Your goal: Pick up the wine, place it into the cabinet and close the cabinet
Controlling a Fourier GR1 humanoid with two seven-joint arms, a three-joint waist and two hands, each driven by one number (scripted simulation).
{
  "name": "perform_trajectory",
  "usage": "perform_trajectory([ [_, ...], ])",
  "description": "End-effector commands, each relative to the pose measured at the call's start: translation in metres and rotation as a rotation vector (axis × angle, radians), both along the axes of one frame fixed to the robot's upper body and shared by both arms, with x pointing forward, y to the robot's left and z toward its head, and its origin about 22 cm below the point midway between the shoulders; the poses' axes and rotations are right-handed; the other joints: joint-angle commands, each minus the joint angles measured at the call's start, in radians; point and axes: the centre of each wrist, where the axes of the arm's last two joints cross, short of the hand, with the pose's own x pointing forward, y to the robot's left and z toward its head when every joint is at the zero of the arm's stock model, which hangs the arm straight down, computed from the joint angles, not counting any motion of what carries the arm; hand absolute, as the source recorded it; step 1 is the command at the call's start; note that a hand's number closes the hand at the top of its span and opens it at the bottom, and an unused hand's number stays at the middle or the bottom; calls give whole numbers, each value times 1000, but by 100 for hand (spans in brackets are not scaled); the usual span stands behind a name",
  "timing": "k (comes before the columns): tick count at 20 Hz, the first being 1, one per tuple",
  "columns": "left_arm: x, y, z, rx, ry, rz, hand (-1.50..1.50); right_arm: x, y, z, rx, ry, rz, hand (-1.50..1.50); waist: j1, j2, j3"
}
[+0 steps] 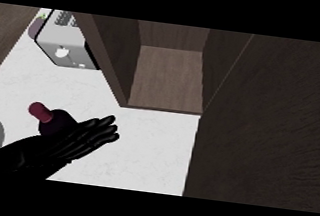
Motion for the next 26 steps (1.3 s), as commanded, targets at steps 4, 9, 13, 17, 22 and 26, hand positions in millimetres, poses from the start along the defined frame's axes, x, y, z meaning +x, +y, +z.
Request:
perform_trajectory([
  [4,-17,11,52,-2,63,-101,-150,-23,-10,33,5,27,25,-150,15,1,0],
  [9,-37,0,65,-27,43,-95,-150,-30,7,33,9,36,18,-150,16,0,0],
  [13,-43,9,70,-29,44,-81,-150,-30,-5,35,-12,31,17,-150,16,0,0],
  [17,-56,8,83,-19,48,-55,-150,-23,4,43,14,30,8,-150,22,-1,0],
  [22,-33,3,82,-13,83,-9,-150,-34,4,57,19,21,9,-150,14,0,0],
  [26,-29,15,87,-4,90,64,-150,-19,7,50,17,33,15,-150,17,0,0],
])
